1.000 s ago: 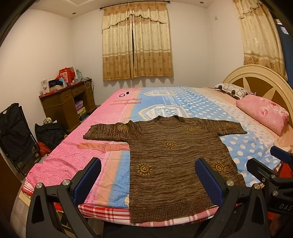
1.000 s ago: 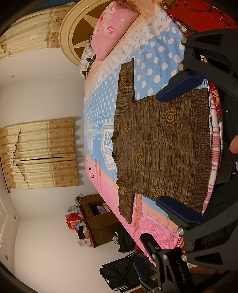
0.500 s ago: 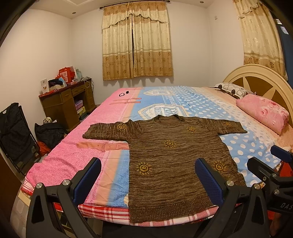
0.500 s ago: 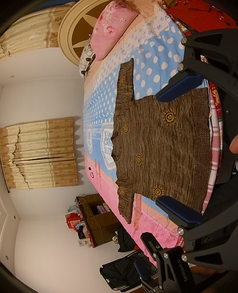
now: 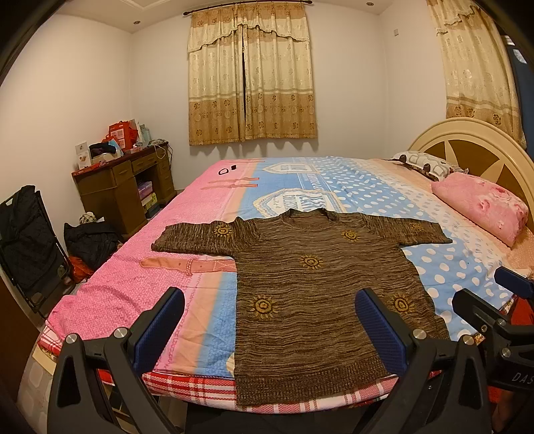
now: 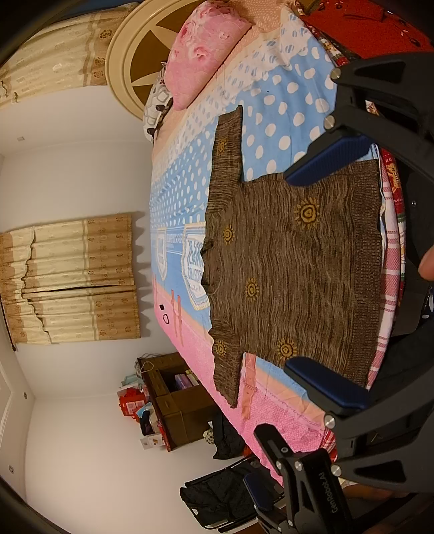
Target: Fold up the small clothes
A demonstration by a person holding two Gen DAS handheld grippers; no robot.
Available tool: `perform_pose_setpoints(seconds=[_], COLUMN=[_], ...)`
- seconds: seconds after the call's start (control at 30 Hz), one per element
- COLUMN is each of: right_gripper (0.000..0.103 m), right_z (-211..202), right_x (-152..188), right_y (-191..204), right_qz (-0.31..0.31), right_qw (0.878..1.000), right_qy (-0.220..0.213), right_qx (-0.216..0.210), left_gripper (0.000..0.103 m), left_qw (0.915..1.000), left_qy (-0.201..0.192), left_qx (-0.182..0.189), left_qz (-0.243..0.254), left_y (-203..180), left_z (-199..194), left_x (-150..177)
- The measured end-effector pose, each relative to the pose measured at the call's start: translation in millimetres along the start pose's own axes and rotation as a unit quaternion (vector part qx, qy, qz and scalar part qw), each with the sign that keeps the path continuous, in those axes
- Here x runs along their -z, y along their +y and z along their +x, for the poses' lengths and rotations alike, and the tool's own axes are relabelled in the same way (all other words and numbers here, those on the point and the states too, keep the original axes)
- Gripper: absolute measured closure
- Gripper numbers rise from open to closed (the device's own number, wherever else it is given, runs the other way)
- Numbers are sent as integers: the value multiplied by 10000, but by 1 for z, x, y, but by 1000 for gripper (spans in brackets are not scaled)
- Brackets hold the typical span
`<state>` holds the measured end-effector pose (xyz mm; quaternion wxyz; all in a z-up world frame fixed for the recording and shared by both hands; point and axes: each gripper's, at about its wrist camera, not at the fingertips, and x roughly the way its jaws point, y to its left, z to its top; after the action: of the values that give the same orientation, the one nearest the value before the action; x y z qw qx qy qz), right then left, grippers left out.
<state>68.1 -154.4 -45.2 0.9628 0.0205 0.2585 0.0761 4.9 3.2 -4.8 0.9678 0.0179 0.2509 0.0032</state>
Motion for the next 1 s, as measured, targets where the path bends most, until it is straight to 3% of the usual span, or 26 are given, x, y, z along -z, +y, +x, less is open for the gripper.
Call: perform_pose_setpoints(seconds=[1.0], right_gripper=[0], right_z=[5], right_x=[8], right_y=[-5], right_qz=[6], right_qw=[10000], right_qy=[79], right_qx=[-13], left_gripper=[1], left_qw=[10000], left_qy=[41], left_qx=[-6], left_qz=[-7], left_y=[0], left_z=[4], left_x=[3])
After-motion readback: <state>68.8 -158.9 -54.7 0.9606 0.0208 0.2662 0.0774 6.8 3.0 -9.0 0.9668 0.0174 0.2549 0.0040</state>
